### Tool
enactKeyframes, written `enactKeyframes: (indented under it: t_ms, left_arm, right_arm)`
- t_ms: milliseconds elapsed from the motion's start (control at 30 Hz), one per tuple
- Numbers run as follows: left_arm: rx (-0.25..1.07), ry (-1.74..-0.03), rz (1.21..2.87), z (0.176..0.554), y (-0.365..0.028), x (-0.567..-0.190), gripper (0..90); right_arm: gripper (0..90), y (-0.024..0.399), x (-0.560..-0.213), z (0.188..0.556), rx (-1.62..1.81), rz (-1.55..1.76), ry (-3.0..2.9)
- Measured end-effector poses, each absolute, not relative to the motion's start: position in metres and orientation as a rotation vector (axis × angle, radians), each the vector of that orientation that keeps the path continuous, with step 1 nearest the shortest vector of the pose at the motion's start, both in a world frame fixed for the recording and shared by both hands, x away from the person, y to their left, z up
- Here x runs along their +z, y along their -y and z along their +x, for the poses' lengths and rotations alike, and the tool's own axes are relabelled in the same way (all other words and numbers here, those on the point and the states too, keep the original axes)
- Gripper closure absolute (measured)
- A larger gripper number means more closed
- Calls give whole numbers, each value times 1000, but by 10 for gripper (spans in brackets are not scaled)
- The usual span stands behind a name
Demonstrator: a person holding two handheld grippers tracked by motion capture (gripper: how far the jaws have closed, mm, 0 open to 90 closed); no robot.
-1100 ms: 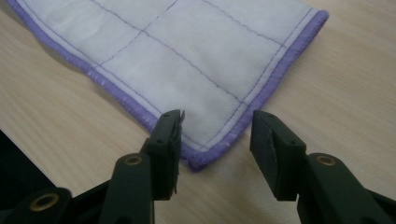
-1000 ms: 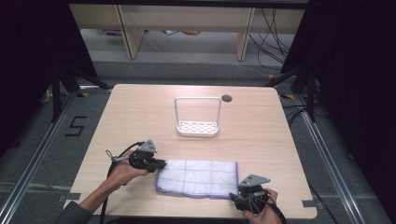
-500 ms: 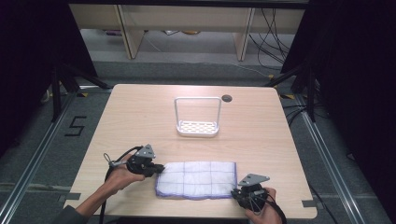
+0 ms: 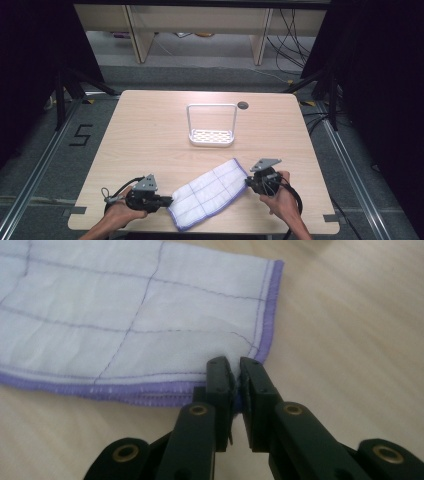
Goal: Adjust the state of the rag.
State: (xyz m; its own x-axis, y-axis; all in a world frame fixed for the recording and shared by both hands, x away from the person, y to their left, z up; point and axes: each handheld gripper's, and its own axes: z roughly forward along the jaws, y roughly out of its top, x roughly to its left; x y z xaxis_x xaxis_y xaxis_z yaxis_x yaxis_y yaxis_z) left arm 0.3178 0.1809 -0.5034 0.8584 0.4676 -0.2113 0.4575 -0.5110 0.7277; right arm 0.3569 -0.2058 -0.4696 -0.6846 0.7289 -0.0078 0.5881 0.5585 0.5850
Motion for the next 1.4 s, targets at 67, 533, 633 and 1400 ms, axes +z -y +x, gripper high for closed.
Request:
enactKeyframes:
  t_ms: [67, 533, 633, 1400]
  left_arm:
    - [-15, -661, 2154, 308, -177, -502, 862]
    - [-123, -611, 2137, 279, -152, -502, 800]
    - [-86, -641, 2133, 284, -157, -499, 654]
    - [159, -843, 2101, 430, -119, -485, 442]
  right_arm:
    - [838, 201, -467, 370, 809, 1061, -2557]
    - [707, 167, -484, 430, 683, 980, -2628]
    - [552, 175, -480, 430, 728, 1053, -2573]
    - [461, 193, -475, 419, 871, 1371, -2356]
